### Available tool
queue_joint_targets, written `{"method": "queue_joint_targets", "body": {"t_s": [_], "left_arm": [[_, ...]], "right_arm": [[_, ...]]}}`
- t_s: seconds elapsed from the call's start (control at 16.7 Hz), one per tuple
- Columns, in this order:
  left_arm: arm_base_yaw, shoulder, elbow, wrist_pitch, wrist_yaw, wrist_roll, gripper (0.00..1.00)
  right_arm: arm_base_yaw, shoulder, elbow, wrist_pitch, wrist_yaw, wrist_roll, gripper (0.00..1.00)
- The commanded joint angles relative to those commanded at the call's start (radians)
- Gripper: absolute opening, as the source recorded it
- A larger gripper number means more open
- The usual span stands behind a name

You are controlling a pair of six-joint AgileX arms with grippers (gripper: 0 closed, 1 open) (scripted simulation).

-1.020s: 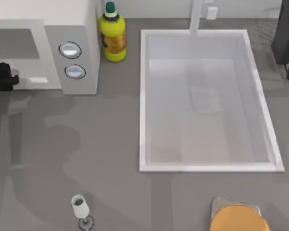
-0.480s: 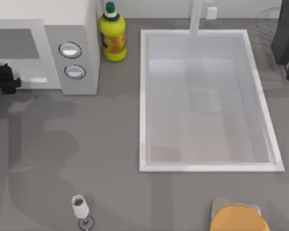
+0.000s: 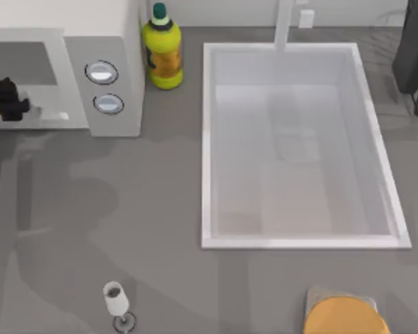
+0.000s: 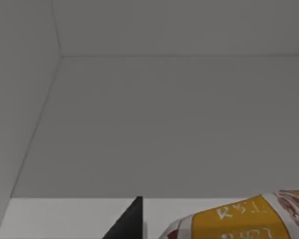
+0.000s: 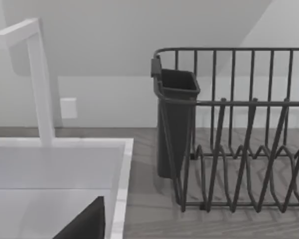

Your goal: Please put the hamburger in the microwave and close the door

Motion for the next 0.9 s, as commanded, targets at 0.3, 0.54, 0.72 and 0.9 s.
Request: {"method": "queue_joint_targets", "body": {"t_s": [0.3, 0.54, 0.72, 0.9], "left_arm": [[-0.015, 0.074, 0.184, -0.057, -0.014, -0.006, 0.00], [-0.028, 0.155, 0.359, -0.117, -0.026, -0.011, 0.00], [-0.038, 0.222, 0.484, -0.164, -0.034, -0.015, 0.00], [-0.046, 0.287, 0.587, -0.210, -0.039, -0.019, 0.00]], "right_arm": [[0.000, 0.000, 0.000, 0.000, 0.000, 0.000, 1.00], [0.000, 0.000, 0.000, 0.000, 0.000, 0.000, 1.00], [0.000, 0.000, 0.000, 0.000, 0.000, 0.000, 1.00], [0.000, 0.000, 0.000, 0.000, 0.000, 0.000, 1.00]]}}
